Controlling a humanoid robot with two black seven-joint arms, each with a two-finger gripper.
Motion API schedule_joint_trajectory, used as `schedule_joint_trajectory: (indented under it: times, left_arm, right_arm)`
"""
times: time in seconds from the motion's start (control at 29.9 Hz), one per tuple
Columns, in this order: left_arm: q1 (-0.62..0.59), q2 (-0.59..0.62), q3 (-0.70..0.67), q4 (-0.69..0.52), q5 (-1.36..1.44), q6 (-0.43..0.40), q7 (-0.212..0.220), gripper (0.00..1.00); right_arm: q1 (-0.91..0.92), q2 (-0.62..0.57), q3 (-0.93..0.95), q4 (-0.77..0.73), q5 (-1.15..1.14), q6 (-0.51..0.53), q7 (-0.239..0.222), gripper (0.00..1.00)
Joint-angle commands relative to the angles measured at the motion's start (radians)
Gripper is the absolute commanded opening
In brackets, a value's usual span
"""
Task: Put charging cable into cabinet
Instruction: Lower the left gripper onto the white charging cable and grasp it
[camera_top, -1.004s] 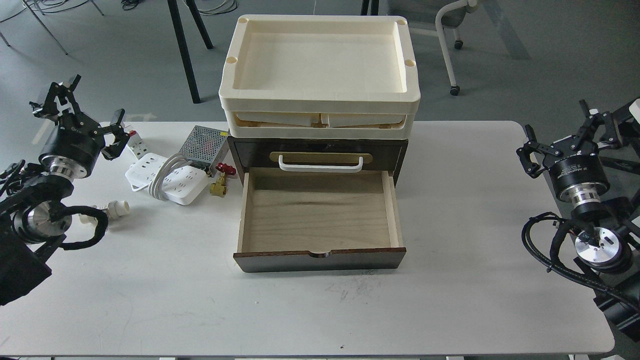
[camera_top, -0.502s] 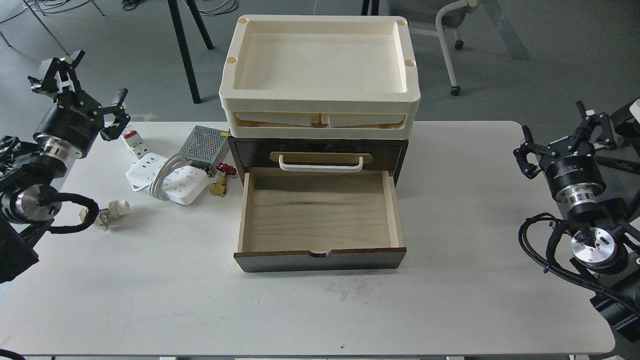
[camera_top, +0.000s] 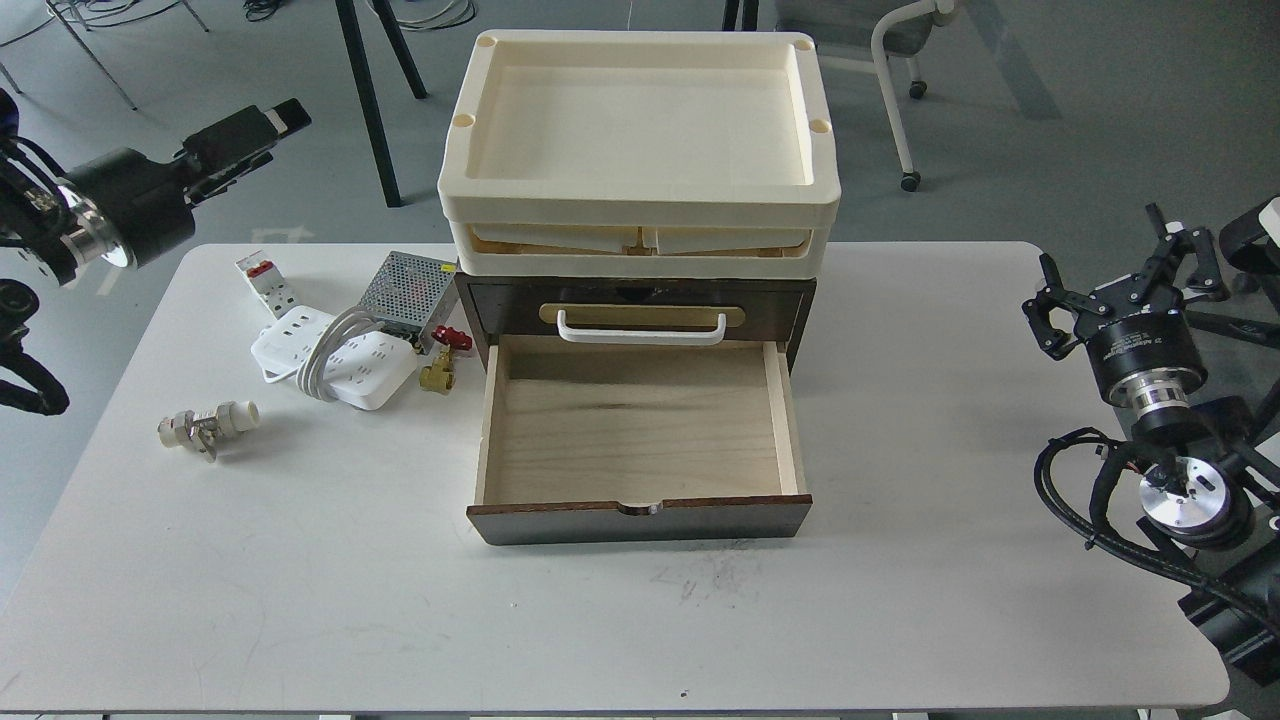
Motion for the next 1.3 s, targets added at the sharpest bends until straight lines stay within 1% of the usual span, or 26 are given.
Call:
schedule_joint_trajectory:
  times: [0.0, 0.1, 0.17, 0.3, 0.43, 0.54, 0.57, 0.64, 0.7, 0.9, 1.04, 1.2, 1.27]
  left_arm:
    - [0.009, -0.007, 0.07, 0.003, 0.253, 0.104, 0.0, 0.93]
    - [0.008, -0.016, 0.125, 0.004, 0.347, 0.147, 0.0, 0.93]
    - [0.006, -0.042, 0.157, 0.02, 0.381, 0.152, 0.0, 0.91]
    - [0.006, -0.105, 0.191, 0.099, 0.431, 0.157, 0.0, 0.9]
    - [0.006, -0.195, 0.208, 0.233, 0.453, 0.16, 0.0, 0.88]
    - [0.003, -0.29, 0.264, 0.4, 0.465, 0.198, 0.0, 0.87]
    - [0.003, -0.315, 0.292, 0.438, 0.465, 0.216, 0.0, 0.84]
    - [0.001, -0.349, 0.352, 0.506, 0.453, 0.249, 0.0, 0.76]
    - [0.0, -0.372, 0.381, 0.552, 0.444, 0.259, 0.0, 0.68]
    - [0.0, -0.448, 0.381, 0.678, 0.425, 0.259, 0.0, 0.54]
    - [0.0, -0.462, 0.383, 0.709, 0.375, 0.253, 0.0, 0.43]
    - [0.003, -0.461, 0.383, 0.715, 0.367, 0.25, 0.0, 0.25]
    - [0.003, -0.461, 0.384, 0.735, 0.369, 0.244, 0.0, 0.19]
  right_arm:
    - [0.0, 0.0, 0.0, 0.002, 0.0, 0.0, 0.0, 1.0]
    - [0.0, 0.0, 0.0, 0.003, 0.0, 0.0, 0.0, 1.0]
    - [0.0, 0.0, 0.0, 0.005, 0.0, 0.001, 0.0, 1.0]
    - [-0.001, 0.0, 0.0, 0.005, 0.0, 0.001, 0.0, 1.0]
    - [-0.001, 0.0, -0.002, 0.005, 0.0, 0.003, 0.0, 1.0]
    - [-0.001, 0.0, -0.002, 0.005, 0.0, 0.003, 0.0, 1.0]
    - [-0.001, 0.0, -0.002, 0.005, -0.002, 0.003, 0.0, 1.0]
    - [0.0, 0.001, -0.002, 0.005, -0.005, 0.003, 0.0, 1.0]
    - [-0.001, 0.001, -0.002, 0.003, -0.006, 0.003, 0.0, 1.0]
    - [-0.001, 0.001, -0.002, 0.005, -0.008, 0.003, 0.0, 1.0]
    - [-0.001, 0.001, -0.002, 0.005, -0.008, 0.004, 0.0, 1.0]
    - [0.0, 0.0, -0.002, 0.005, -0.008, 0.003, 0.0, 1.0]
    - [-0.001, 0.001, -0.002, 0.003, -0.008, 0.003, 0.0, 1.0]
